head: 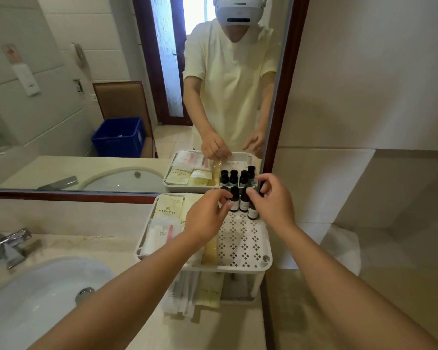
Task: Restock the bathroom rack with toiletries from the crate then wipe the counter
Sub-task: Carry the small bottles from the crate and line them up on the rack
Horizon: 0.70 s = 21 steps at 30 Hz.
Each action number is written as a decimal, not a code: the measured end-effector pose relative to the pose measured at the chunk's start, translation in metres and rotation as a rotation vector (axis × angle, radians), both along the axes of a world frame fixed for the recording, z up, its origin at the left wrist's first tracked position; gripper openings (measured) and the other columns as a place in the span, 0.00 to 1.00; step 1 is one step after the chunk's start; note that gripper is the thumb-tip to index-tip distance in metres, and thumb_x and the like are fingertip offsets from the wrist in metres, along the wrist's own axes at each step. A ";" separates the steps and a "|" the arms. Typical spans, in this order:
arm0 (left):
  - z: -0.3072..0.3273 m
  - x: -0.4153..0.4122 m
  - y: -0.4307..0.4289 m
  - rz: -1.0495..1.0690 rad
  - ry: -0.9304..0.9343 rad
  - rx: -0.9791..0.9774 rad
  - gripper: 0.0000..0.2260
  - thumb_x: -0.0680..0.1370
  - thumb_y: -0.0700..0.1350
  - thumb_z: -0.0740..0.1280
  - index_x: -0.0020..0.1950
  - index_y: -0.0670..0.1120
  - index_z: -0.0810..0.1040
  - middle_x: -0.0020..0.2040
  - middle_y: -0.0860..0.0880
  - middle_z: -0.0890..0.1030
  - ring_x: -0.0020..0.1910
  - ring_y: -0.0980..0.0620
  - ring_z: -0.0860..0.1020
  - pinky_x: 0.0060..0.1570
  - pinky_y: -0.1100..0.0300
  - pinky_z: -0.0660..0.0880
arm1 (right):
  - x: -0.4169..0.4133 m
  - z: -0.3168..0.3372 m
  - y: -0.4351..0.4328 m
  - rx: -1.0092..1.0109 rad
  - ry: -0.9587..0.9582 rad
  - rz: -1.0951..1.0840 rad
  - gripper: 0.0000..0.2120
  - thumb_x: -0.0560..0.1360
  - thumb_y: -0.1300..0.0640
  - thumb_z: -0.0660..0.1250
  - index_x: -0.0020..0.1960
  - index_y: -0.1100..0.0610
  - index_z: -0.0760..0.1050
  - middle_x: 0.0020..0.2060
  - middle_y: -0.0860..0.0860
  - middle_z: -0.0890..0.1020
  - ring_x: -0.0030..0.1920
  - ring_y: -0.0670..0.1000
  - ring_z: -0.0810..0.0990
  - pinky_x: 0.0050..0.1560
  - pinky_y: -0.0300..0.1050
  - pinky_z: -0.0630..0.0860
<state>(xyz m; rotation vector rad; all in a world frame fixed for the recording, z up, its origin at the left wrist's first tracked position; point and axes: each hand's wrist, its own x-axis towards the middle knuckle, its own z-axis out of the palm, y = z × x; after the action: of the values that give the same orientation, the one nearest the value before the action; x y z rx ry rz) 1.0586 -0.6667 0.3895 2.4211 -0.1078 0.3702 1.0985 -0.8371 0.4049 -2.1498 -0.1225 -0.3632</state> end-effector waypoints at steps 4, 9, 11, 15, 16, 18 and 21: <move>0.003 -0.023 0.011 0.076 0.001 -0.152 0.07 0.79 0.54 0.64 0.57 0.59 0.74 0.46 0.62 0.78 0.41 0.63 0.77 0.40 0.62 0.76 | -0.025 0.001 0.030 0.277 0.015 0.080 0.07 0.73 0.50 0.69 0.50 0.43 0.74 0.39 0.46 0.77 0.36 0.43 0.75 0.39 0.41 0.77; 0.002 -0.060 0.038 0.194 -0.027 -0.284 0.07 0.79 0.51 0.65 0.56 0.60 0.73 0.46 0.61 0.79 0.44 0.66 0.77 0.42 0.63 0.76 | -0.054 -0.006 0.066 0.274 0.156 0.210 0.05 0.76 0.50 0.66 0.51 0.43 0.74 0.44 0.43 0.78 0.43 0.43 0.77 0.42 0.40 0.75; 0.002 -0.076 0.051 0.239 -0.032 -0.302 0.07 0.79 0.50 0.65 0.56 0.59 0.74 0.46 0.60 0.79 0.43 0.65 0.77 0.41 0.65 0.75 | -0.067 -0.007 0.078 0.276 0.187 0.246 0.05 0.76 0.52 0.66 0.52 0.44 0.74 0.45 0.43 0.78 0.44 0.44 0.78 0.42 0.38 0.74; 0.000 -0.113 0.075 0.295 -0.038 -0.320 0.07 0.79 0.51 0.65 0.56 0.60 0.73 0.48 0.61 0.78 0.45 0.68 0.76 0.35 0.72 0.72 | -0.095 -0.004 0.103 0.292 0.195 0.288 0.06 0.76 0.55 0.66 0.51 0.46 0.76 0.44 0.43 0.78 0.45 0.44 0.78 0.44 0.39 0.76; -0.001 -0.124 0.082 0.308 -0.048 -0.322 0.07 0.79 0.51 0.65 0.57 0.59 0.74 0.48 0.61 0.78 0.45 0.68 0.76 0.36 0.72 0.72 | -0.103 -0.004 0.109 0.300 0.204 0.303 0.06 0.76 0.55 0.66 0.51 0.47 0.76 0.44 0.44 0.79 0.45 0.45 0.79 0.45 0.41 0.78; -0.002 -0.148 0.098 0.333 -0.068 -0.321 0.07 0.79 0.50 0.65 0.57 0.59 0.74 0.48 0.61 0.78 0.45 0.68 0.75 0.38 0.69 0.73 | -0.121 -0.002 0.124 0.304 0.225 0.337 0.06 0.76 0.55 0.65 0.51 0.46 0.75 0.45 0.45 0.79 0.46 0.48 0.80 0.45 0.44 0.79; -0.001 -0.191 0.122 0.379 -0.084 -0.318 0.07 0.79 0.50 0.65 0.57 0.59 0.74 0.48 0.61 0.78 0.46 0.68 0.75 0.40 0.68 0.73 | -0.158 0.000 0.149 0.298 0.239 0.383 0.06 0.76 0.56 0.66 0.50 0.46 0.75 0.45 0.46 0.79 0.47 0.49 0.80 0.46 0.44 0.79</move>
<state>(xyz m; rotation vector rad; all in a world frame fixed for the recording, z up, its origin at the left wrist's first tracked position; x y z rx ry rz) 0.8676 -0.5448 0.3883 2.1037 0.3531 0.6101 0.9407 -0.6881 0.4049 -1.8089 -0.3165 0.0944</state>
